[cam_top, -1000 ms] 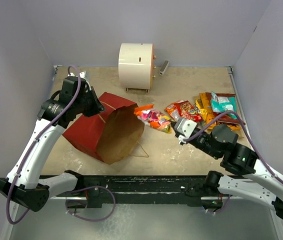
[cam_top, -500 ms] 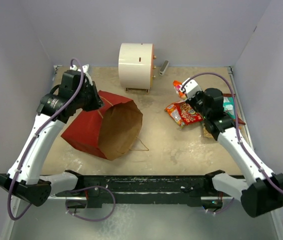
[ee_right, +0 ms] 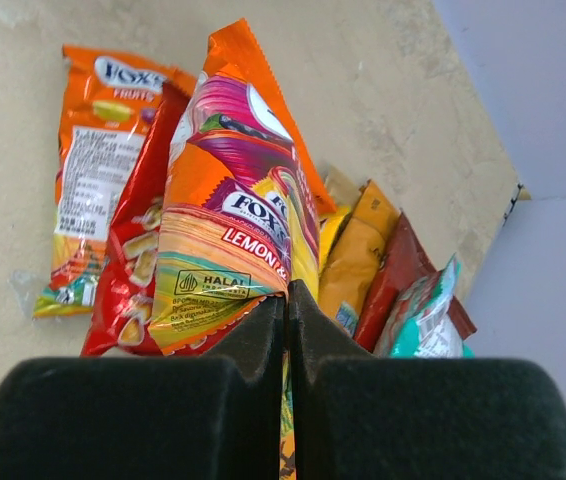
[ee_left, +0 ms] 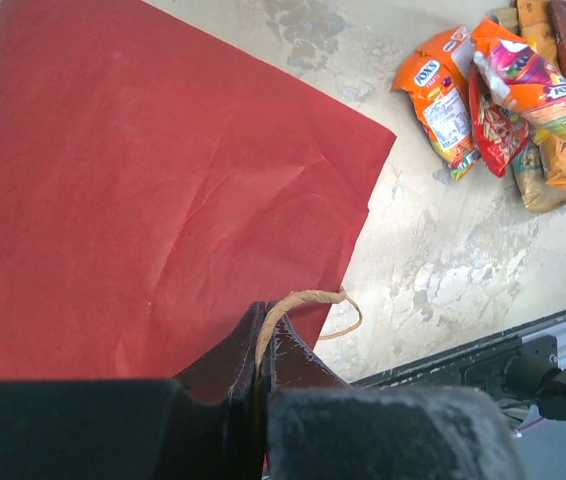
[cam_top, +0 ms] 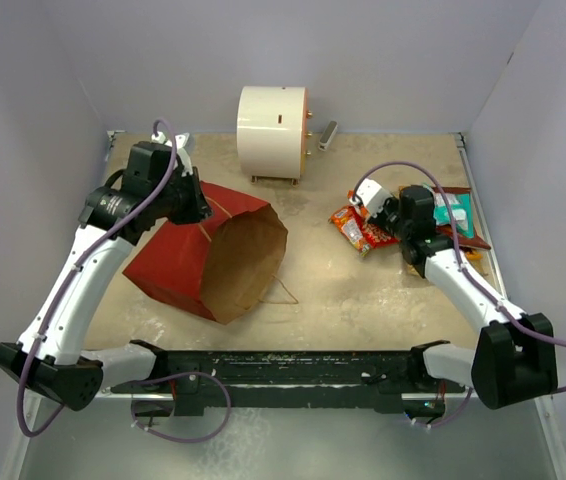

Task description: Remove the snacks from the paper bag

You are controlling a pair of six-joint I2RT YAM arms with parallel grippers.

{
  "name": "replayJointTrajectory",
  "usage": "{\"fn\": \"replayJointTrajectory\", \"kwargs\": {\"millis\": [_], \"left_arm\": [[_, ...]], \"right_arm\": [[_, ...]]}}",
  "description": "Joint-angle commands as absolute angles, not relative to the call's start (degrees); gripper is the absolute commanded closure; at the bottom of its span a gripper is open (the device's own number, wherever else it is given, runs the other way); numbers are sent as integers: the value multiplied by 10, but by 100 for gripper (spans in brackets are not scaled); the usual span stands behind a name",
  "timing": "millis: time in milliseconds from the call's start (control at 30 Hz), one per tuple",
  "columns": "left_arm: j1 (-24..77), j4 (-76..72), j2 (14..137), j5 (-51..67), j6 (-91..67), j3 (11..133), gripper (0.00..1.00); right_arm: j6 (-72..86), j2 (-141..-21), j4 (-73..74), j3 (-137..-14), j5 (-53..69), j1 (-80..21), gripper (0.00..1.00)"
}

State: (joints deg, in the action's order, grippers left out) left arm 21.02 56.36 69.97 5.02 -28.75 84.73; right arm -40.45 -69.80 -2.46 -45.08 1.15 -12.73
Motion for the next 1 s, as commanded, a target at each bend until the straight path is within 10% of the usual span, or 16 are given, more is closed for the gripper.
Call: {"fn": "replayJointTrajectory", "kwargs": {"millis": [0, 567, 967], "left_arm": [[208, 532, 702, 78, -283, 835, 100], [208, 525, 694, 64, -301, 832, 100], [208, 516, 699, 83, -324, 843, 100]], "right_arm": [[-440, -693, -64, -432, 15, -126, 100], [-456, -639, -32, -336, 71, -139, 99], [-402, -588, -26, -357, 66, -148, 34]]}}
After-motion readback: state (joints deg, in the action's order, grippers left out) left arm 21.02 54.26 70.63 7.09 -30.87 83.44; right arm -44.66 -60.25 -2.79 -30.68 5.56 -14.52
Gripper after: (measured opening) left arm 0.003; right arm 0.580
